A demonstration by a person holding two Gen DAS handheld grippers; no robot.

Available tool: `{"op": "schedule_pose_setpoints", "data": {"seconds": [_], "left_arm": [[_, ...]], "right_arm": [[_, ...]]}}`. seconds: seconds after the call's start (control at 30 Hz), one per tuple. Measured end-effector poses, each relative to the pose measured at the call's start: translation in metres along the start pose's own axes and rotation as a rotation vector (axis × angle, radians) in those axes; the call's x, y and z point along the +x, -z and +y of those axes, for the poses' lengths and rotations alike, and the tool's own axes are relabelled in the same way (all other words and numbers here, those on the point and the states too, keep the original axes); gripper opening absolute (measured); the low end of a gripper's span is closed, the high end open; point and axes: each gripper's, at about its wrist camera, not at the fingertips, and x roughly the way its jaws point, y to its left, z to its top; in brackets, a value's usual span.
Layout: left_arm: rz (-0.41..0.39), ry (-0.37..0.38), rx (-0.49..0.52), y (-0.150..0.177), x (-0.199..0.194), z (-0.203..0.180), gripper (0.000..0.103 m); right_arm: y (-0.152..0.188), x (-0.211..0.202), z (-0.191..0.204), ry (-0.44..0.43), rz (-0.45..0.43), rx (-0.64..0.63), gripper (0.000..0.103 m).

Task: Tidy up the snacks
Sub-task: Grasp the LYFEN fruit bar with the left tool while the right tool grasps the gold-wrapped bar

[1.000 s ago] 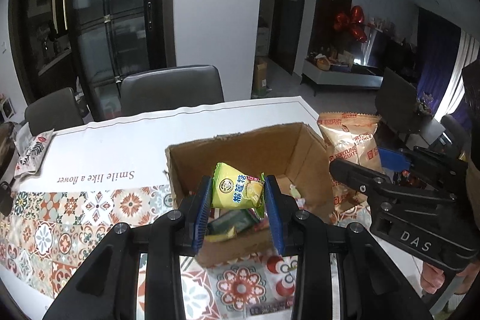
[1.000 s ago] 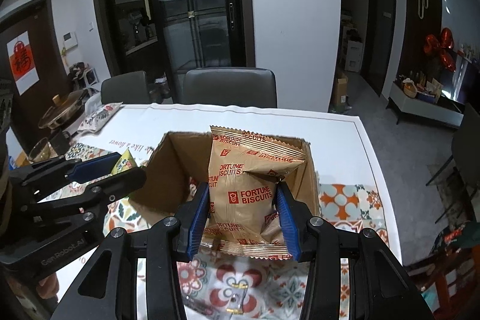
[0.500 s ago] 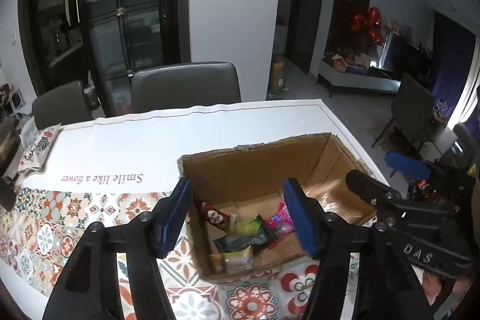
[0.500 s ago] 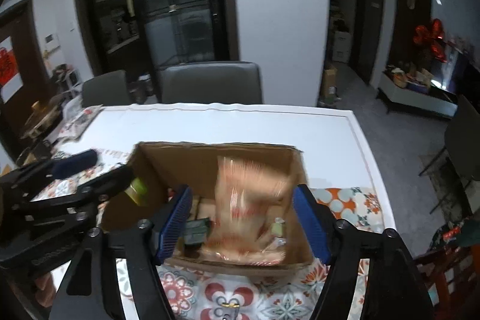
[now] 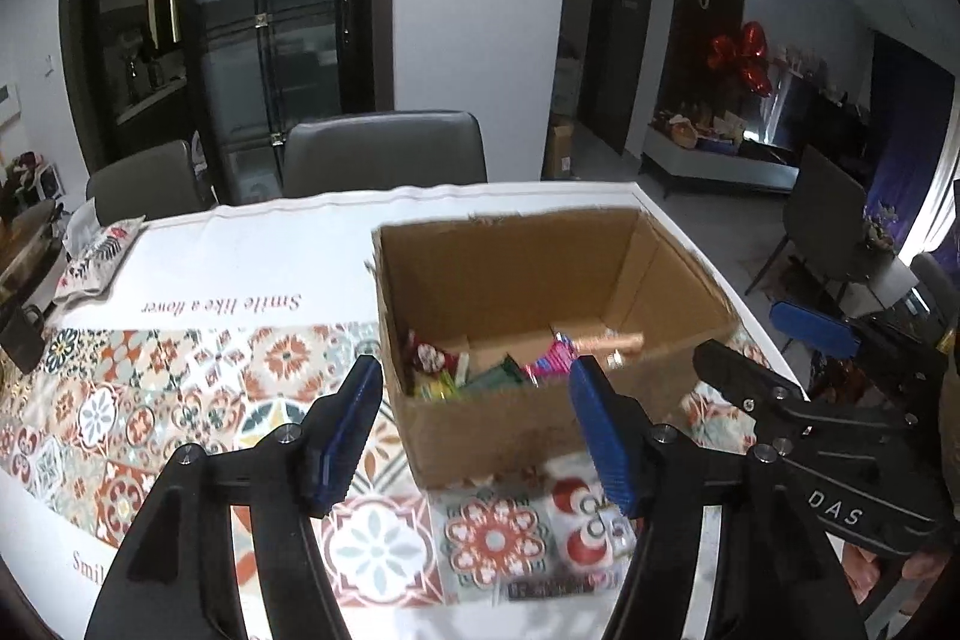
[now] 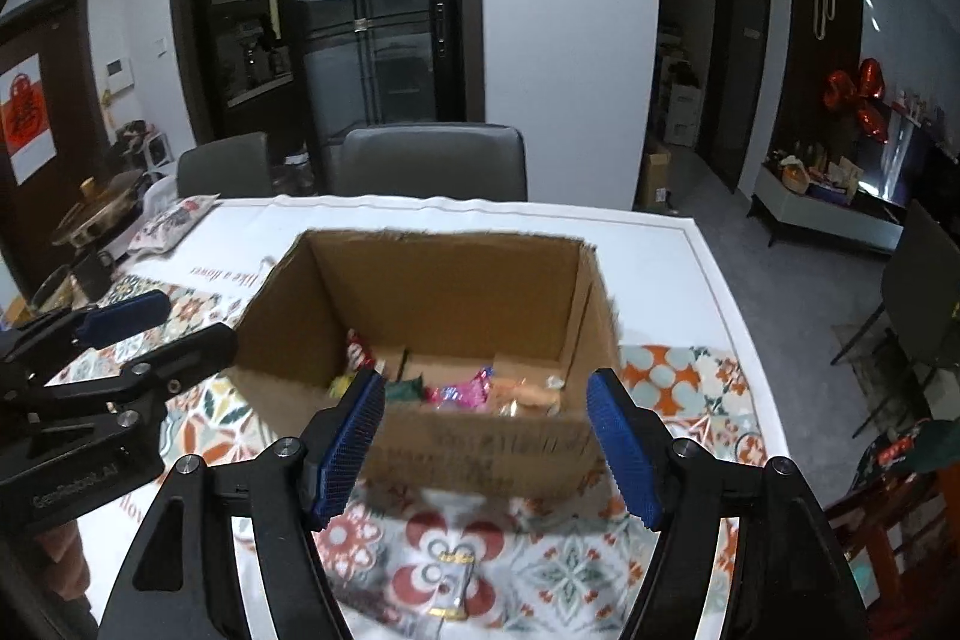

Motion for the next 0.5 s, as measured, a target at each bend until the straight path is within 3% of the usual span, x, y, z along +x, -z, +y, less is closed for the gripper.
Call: {"op": "schedule_pose_setpoints", "data": {"seconds": [0.3,0.5], "left_arm": [[0.041,-0.001,0.06,0.046,-0.003,-0.013,0.064],[0.091,0.035,0.037,0.072,0.007,-0.014,0.064]], "right_arm": [[0.046,-0.006,0.005,-0.007,0.015,-0.03,0.071],[0.069,0.0,0.0,-0.014,0.053,-0.012,0.071]]}}
